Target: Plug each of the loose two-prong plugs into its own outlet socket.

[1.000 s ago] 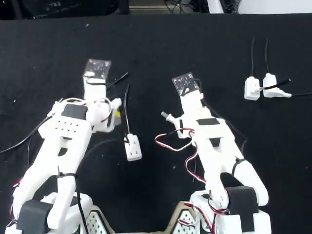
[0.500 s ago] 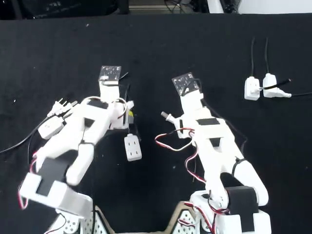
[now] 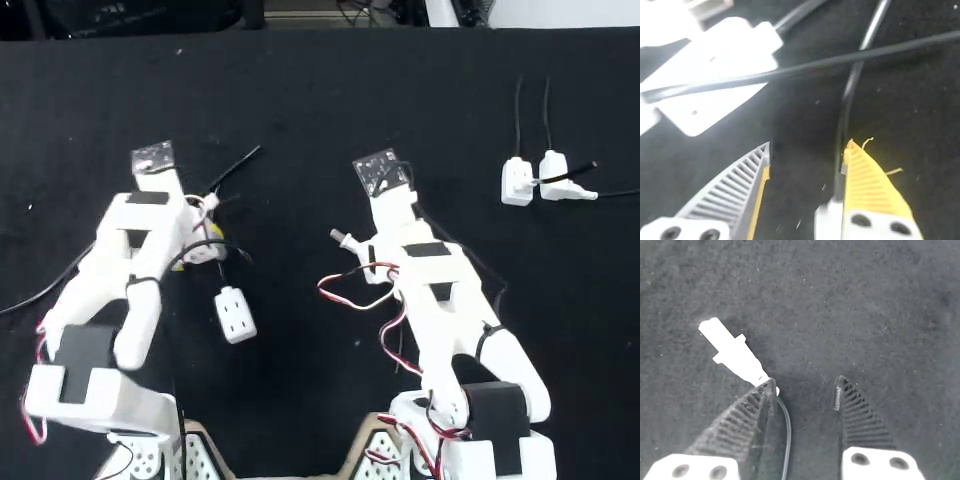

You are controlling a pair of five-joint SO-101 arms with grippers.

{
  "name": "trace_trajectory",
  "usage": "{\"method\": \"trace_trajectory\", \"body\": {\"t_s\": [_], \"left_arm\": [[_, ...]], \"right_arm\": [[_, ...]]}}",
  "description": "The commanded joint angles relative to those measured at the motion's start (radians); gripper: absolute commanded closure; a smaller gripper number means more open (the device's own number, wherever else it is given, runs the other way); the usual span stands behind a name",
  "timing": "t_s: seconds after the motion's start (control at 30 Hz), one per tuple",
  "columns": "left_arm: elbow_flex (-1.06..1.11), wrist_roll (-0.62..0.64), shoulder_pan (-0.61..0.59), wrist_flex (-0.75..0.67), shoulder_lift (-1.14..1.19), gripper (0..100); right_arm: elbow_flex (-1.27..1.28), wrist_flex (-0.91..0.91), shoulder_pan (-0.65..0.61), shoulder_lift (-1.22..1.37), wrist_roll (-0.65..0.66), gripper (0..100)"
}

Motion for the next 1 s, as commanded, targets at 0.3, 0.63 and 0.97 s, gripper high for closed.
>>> {"method": "trace_trajectory", "body": {"t_s": [0.3, 0.63, 0.97], "left_arm": [[0.01, -0.578, -0.122, 0.308, -0.262, 76], [0.268, -0.476, 0.16, 0.117, -0.264, 77], [0.291, -0.138, 0.398, -0.121, -0.252, 76]], "right_arm": [[-0.036, -0.025, 0.014, -0.042, -0.008, 82.2], [-0.036, -0.026, 0.018, -0.044, -0.008, 82.2], [-0.036, -0.026, 0.018, -0.044, -0.008, 82.2]]}}
